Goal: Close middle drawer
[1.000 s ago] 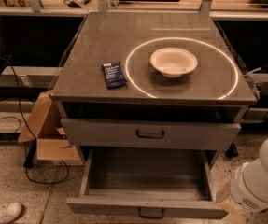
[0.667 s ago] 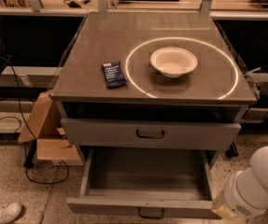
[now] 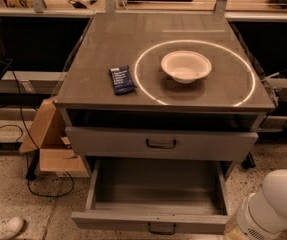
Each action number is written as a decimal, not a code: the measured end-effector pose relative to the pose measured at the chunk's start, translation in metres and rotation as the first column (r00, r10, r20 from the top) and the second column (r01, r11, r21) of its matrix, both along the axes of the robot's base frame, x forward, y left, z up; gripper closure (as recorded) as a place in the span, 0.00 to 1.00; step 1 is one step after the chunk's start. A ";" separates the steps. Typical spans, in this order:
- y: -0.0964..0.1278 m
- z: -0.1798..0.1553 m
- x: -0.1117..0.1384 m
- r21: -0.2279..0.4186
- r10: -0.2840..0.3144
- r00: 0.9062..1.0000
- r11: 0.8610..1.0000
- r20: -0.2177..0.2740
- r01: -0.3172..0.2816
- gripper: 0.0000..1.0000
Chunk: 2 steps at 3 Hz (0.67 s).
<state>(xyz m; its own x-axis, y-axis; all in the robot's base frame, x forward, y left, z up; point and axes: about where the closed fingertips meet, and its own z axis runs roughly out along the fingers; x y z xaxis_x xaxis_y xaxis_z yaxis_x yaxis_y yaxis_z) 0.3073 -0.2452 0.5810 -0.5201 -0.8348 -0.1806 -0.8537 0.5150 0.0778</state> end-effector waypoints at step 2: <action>0.014 -0.053 -0.026 0.041 -0.069 0.996 0.997 -0.064 0.072 1.00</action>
Offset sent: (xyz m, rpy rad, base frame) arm -0.0336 0.0183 -0.0754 0.0555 0.0854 -0.1019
